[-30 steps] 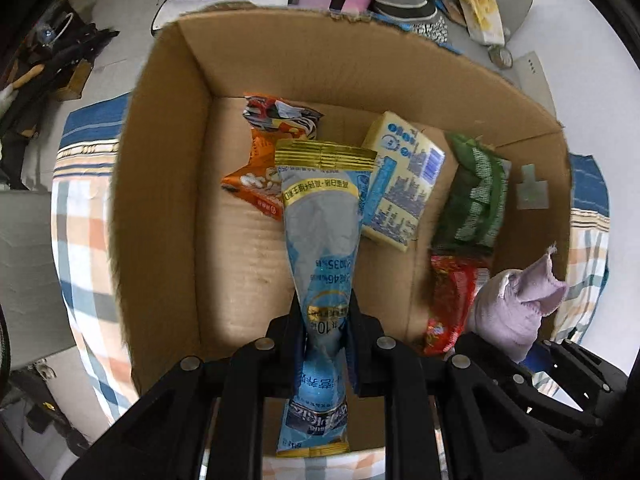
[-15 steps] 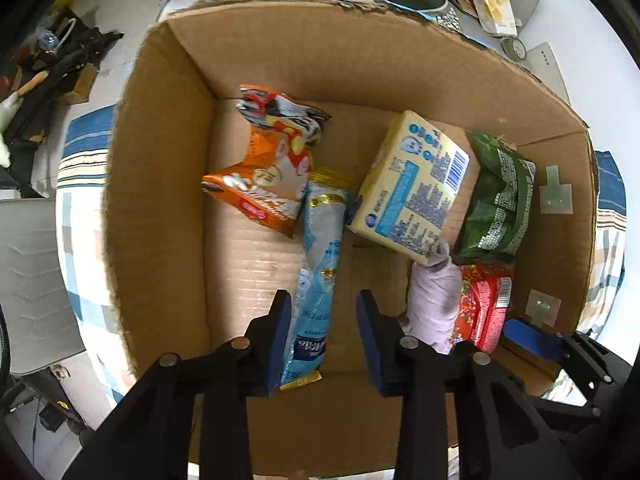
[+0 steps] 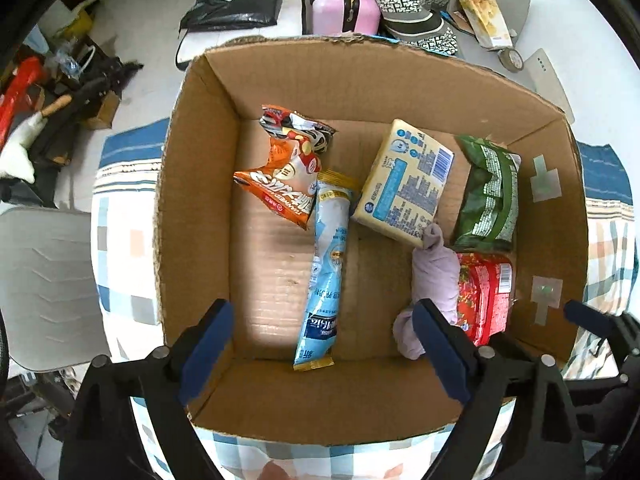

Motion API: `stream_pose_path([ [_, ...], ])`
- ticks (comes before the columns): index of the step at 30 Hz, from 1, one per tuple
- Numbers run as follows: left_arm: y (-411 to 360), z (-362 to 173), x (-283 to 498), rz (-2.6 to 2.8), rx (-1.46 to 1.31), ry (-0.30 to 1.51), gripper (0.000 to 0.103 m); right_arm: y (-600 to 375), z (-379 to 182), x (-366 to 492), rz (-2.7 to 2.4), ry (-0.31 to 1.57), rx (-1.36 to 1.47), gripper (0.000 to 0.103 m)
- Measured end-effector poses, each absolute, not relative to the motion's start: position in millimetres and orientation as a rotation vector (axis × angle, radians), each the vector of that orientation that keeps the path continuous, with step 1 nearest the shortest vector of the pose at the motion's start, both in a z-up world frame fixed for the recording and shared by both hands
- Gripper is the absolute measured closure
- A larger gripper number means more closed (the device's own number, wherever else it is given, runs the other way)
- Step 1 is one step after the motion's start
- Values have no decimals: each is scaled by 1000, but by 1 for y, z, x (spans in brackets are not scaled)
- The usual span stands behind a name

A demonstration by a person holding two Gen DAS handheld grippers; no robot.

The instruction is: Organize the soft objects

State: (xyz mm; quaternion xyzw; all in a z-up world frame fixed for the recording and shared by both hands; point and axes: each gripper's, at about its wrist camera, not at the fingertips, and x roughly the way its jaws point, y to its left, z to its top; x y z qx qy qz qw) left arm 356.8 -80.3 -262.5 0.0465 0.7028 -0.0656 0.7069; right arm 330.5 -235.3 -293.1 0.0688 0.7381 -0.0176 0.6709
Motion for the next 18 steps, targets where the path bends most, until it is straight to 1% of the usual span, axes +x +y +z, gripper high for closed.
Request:
stream_pose_path([
  [2,-79,-260,355,-138,108,1550,11,-240,-288,326,-53,1657,156,0],
  [5,-74,-253,349,-132,97,1529,7,-249,-279,321,-61,1646,161,0],
  [9,-70,-241,345,-121,83,1502,7,-254,-264,315,-72,1626,163,0],
  [12,-67,-223,336,-113,66,1465,7,-253,-251,308,-84,1595,160,0],
  [18,-60,-169,307,-100,38,1336,7,-255,-206,283,-72,1499,160,0],
])
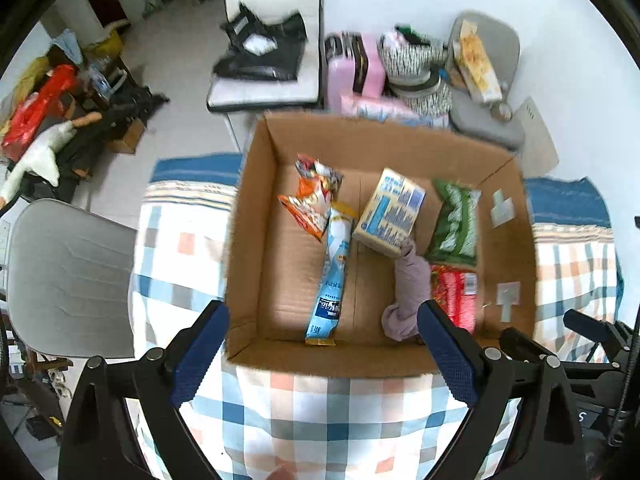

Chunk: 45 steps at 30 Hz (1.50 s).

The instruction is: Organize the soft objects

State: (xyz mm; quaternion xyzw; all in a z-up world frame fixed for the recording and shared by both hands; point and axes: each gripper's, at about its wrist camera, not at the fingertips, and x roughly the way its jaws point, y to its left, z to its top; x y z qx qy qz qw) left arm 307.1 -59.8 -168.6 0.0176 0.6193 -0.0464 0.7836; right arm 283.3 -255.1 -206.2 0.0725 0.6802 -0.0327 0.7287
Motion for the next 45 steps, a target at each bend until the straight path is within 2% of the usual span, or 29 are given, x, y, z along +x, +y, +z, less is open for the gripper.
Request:
stream_pose_path([
  [7,-55,-99,259,-83,44,1196,7,-253,-140,237,-38,1365,161,0],
  [19,-46,-16,172,-70,24,1039,7,-256,-36,150,-3,1176,160,0],
  [33,-46,35,109,-66,22,960,7,-248,35,90,35,1063,115,0],
  [45,-47,48,87,-58,21,929,7,-250,66,68,43,1016,101,0],
])
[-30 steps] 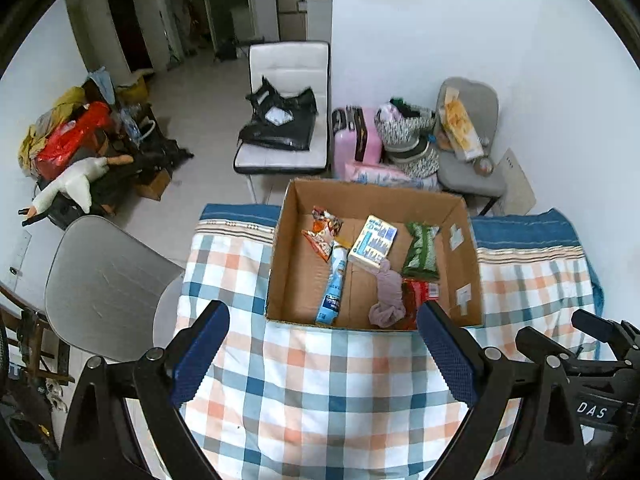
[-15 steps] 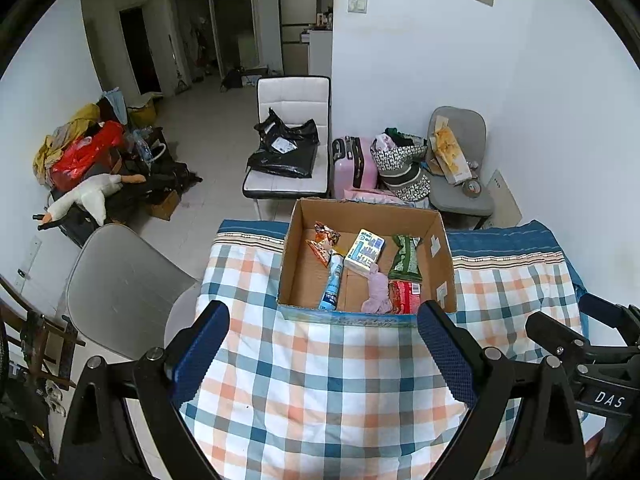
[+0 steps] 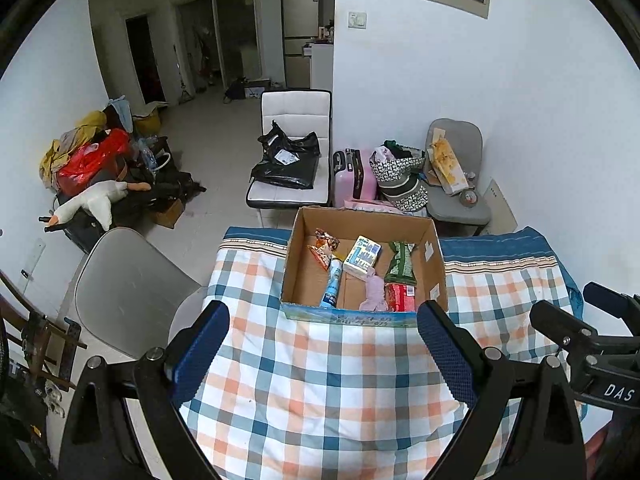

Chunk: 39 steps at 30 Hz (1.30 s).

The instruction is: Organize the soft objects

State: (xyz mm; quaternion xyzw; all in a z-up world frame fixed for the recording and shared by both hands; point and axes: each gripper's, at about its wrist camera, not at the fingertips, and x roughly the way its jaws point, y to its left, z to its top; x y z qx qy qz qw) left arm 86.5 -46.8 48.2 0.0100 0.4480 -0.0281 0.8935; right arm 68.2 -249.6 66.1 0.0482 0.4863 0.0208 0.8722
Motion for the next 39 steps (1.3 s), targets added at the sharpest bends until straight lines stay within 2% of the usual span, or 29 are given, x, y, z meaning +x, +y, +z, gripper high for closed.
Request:
stream_pose_path([
  [10,-45,53,75,-58,30,918,7,-249,72,63,45,1010,102,0],
  [13,-45,55,74,-59,33,914,0,-248,73,62,44,1007,100,0],
  [39,-43,71,70,-45,15,885,0,-257,88,60,26,990,93,0],
])
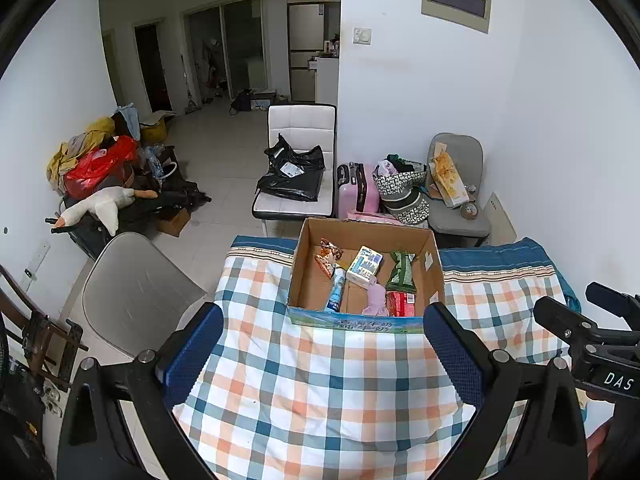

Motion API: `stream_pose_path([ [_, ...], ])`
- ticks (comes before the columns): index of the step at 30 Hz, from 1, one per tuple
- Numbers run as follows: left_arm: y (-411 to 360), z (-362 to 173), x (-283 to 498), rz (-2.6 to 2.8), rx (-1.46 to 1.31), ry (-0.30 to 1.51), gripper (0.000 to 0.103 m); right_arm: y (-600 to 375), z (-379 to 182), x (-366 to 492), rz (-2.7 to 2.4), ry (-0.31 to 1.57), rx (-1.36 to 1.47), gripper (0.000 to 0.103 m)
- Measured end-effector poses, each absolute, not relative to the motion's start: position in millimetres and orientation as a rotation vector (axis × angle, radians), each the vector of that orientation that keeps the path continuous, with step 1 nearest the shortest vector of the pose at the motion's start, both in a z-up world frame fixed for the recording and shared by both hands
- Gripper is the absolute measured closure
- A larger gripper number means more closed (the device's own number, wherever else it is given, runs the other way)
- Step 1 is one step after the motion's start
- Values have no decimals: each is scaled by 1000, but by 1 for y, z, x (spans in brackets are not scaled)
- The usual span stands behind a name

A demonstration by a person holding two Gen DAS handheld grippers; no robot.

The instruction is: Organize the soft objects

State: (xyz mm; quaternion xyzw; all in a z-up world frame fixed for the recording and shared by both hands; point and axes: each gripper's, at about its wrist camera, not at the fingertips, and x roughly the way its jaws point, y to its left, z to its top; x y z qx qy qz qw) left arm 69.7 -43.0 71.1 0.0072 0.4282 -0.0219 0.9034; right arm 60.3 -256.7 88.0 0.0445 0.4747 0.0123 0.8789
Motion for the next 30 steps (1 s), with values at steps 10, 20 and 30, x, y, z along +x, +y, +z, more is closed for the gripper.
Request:
stream_pose_path([
  [10,-43,72,69,-44,14,883,0,-257,92,56,26,985,99,0],
  [20,-43,73,69,-43,16,887,0,-259,93,53,26,987,108,0],
  [30,-42,72,66,-38,11,881,0,-258,90,48,21,983,106,0],
])
